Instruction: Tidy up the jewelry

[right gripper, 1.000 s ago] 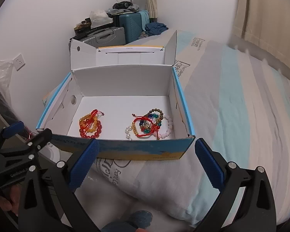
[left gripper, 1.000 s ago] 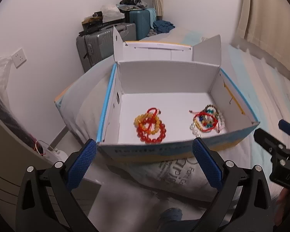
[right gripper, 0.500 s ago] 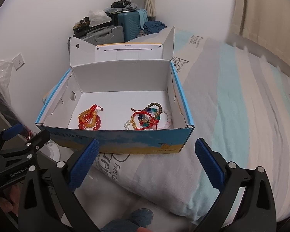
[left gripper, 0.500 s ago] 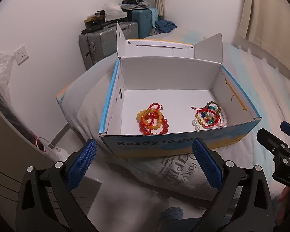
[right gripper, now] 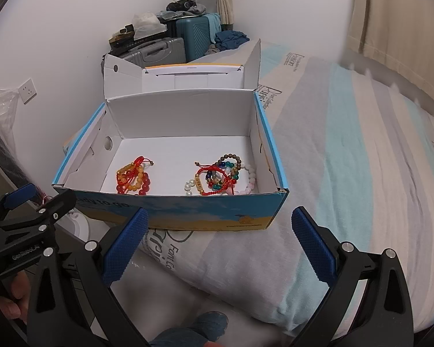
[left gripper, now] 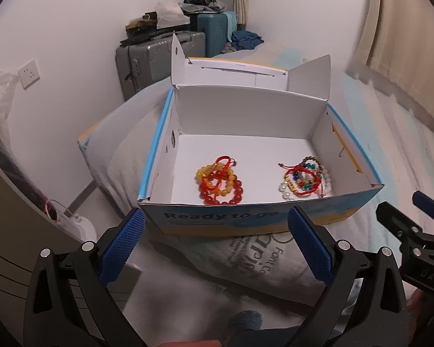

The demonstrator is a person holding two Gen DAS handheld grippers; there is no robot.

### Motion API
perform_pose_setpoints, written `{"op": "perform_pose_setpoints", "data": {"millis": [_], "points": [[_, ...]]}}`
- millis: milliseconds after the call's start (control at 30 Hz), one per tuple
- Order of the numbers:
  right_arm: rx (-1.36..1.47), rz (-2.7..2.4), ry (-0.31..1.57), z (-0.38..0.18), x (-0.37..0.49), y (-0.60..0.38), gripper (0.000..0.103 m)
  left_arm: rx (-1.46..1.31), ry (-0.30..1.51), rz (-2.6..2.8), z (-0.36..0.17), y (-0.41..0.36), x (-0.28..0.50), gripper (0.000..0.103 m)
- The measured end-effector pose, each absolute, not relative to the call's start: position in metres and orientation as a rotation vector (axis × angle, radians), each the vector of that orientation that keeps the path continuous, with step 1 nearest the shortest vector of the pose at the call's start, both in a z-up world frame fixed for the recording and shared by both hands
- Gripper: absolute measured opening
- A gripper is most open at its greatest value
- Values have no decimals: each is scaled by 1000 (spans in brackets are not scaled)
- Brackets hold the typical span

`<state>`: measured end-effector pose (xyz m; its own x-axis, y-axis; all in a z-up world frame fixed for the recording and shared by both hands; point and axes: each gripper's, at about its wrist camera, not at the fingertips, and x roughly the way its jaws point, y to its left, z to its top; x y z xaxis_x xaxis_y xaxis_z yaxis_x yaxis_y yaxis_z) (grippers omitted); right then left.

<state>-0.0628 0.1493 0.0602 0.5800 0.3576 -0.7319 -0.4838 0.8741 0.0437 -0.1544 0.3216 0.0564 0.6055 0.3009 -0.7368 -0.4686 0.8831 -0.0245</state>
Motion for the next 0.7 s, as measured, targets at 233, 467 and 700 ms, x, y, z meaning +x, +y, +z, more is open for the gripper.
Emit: {"op": "perform_pose_setpoints", "data": {"millis": [233,467,700], "points": [[-166,495,820,58,-62,146,95,-222,810,467,55,321,-153,97],[-162,494,817,59,-62,144,95,-216,811,466,55,319,-154,97],[-162,494,820,59,-62,142,95,-216,820,468,53,321,-154,97]]}}
